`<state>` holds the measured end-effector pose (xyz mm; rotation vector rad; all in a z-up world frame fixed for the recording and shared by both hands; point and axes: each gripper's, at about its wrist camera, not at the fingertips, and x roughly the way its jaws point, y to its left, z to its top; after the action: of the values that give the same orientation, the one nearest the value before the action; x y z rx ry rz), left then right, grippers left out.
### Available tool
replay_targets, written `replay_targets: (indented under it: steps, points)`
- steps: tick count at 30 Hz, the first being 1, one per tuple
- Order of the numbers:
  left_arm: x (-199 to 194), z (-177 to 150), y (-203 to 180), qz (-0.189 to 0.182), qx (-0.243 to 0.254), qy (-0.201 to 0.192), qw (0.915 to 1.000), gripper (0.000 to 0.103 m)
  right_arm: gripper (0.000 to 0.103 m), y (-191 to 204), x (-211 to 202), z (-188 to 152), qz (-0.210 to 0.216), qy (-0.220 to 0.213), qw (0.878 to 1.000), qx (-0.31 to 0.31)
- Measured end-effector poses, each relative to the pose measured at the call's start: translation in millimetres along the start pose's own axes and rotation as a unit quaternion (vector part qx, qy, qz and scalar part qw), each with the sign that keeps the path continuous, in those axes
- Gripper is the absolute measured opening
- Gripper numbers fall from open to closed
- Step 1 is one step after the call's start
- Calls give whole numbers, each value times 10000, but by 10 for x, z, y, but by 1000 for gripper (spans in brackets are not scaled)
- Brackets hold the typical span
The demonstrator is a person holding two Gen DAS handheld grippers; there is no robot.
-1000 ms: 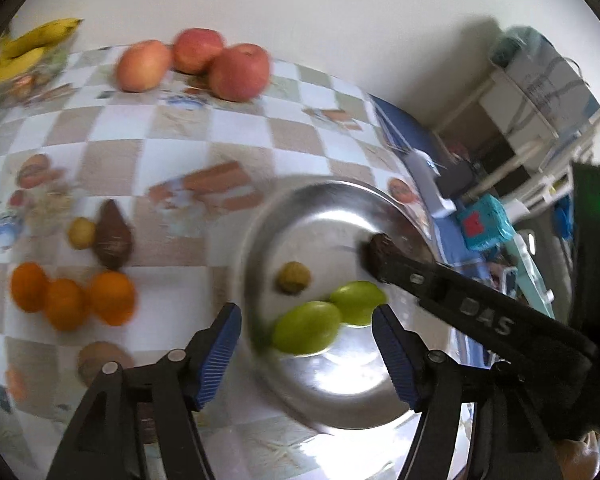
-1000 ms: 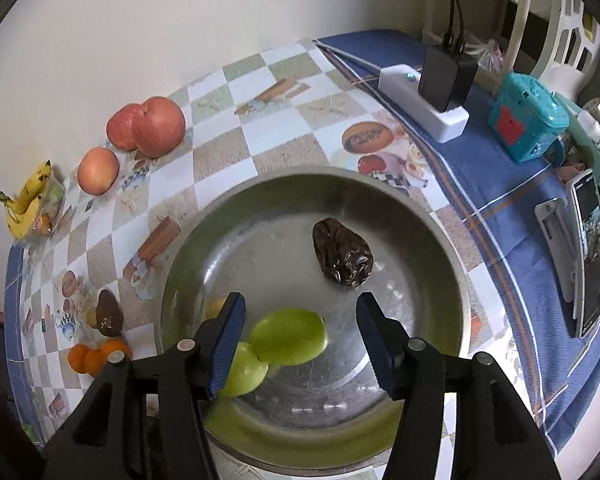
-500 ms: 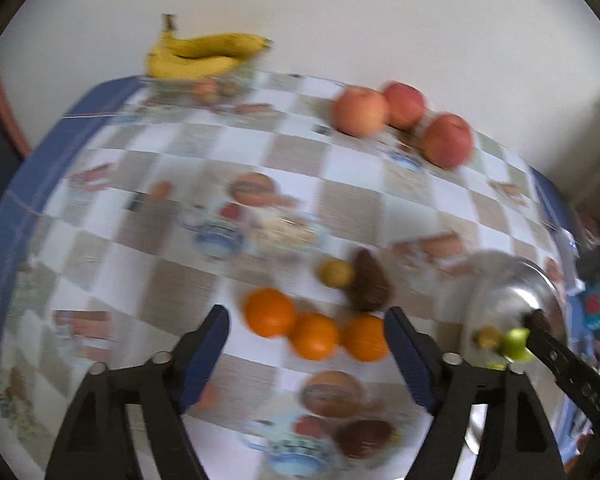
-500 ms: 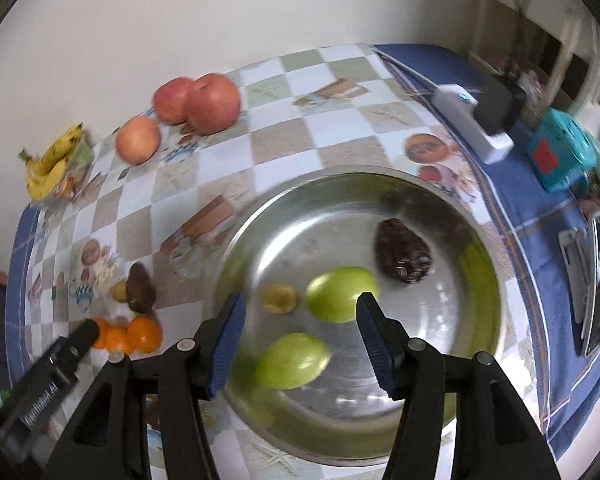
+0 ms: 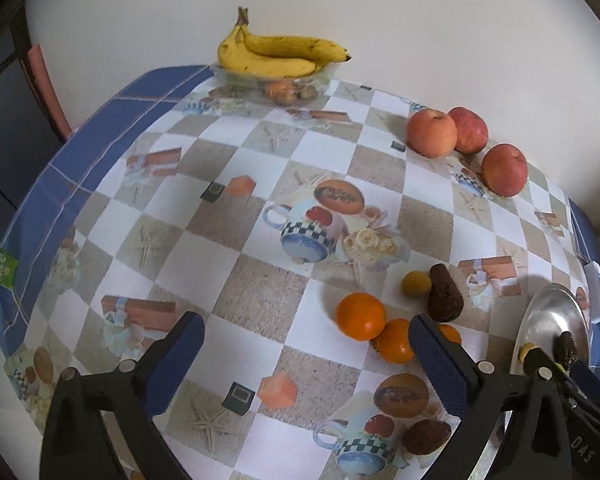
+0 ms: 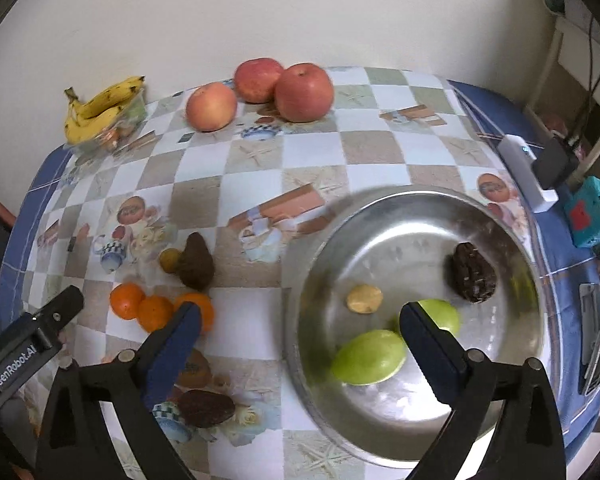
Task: Organize fruits
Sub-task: 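Withdraw both open grippers from the plate, then grasp the dark brown wrinkled fruit beside the oranges with the right gripper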
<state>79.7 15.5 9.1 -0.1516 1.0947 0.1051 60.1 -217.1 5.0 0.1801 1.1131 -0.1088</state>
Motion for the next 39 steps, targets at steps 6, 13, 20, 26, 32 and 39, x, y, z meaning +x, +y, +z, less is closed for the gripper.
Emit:
replay_targets:
  steps: [6,13,20,26,32,39]
  points:
    - [138,-36,42,-76,-82,320,9994,103,99,174,127,-69,409,447,9981,-70]
    - [165,-40,200,-346,-478,532,9968,103,99,365,158,-140,570,633,9961,-220]
    - [240,-137,192,-537,-459,900,9934,103,96,465,164,-204,427,706,9959,-357]
    - [373,-291,232,-499,-467,1241,9899,102,89,542,292,-363,433,1013,9933,-363]
    - [438,-395,271,-487,-548,1420,9872,102,89,619,412,-544,324,1287,9900,-488]
    - [498,-462,226,-452,-414,1560,9858,102,67,664,532,-679,185,1535,9858,-657]
